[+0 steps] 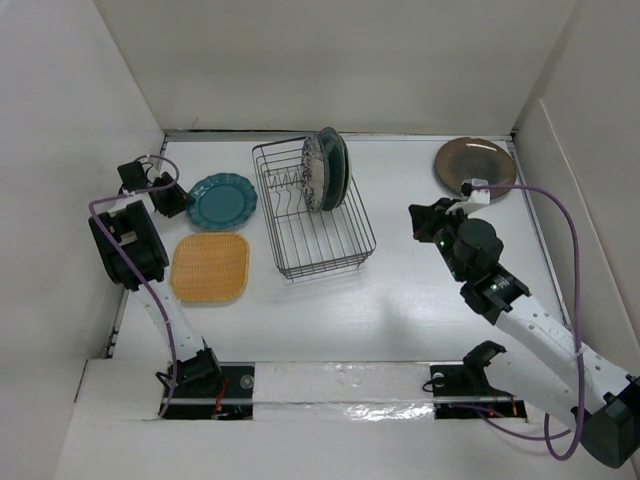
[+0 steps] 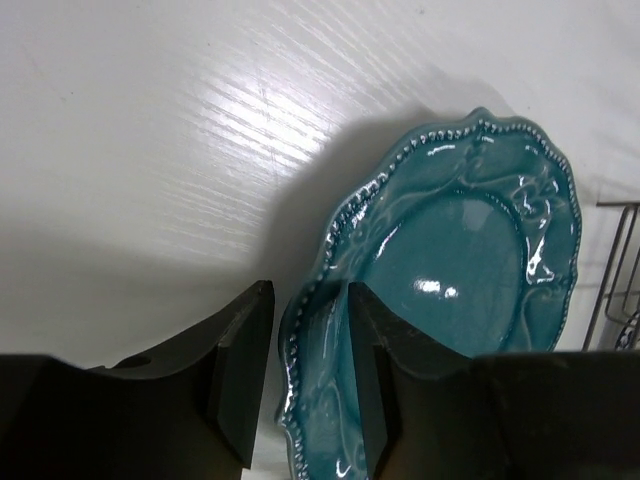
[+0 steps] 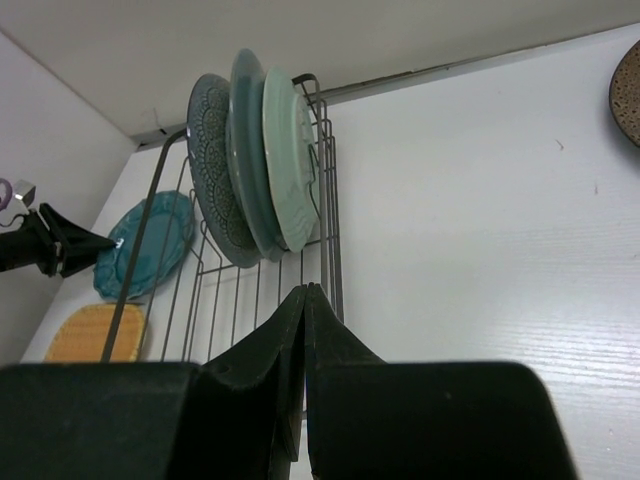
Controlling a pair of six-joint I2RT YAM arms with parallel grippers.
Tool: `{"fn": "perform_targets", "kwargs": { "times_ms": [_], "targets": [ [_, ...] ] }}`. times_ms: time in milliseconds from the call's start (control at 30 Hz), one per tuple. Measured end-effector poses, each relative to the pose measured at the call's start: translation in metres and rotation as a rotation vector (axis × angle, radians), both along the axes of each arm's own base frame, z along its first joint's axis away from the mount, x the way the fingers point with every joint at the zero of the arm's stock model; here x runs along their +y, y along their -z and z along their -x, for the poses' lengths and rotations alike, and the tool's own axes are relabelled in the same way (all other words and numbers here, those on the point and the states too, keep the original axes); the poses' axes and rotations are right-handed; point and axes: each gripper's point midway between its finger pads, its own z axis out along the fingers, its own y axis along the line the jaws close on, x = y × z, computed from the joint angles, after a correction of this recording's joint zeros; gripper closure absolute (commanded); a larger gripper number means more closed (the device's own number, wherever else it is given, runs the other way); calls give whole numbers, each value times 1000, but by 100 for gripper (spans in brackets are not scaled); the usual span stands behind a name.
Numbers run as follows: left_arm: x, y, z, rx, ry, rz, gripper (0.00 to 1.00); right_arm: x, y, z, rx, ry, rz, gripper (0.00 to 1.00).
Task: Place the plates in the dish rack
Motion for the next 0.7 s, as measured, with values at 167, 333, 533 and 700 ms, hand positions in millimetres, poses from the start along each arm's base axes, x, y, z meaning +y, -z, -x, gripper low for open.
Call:
{"fn": "perform_targets", "kwargs": {
  "times_ms": [167,333,533,700],
  "targets": [
    [-3,0,1,-14,50,-14,70,0,2,-1,6,1,4,94],
    [-10,0,4,-23,97,5,100,-2,2,-2,6,5,4,94],
    [-17,3,6,-29,115,18,100,-3,2,-3,7,3,3,94],
    [-24,0,19,-31,82,25,100,-1,2,-2,7,-8,2,95]
  ]
}}
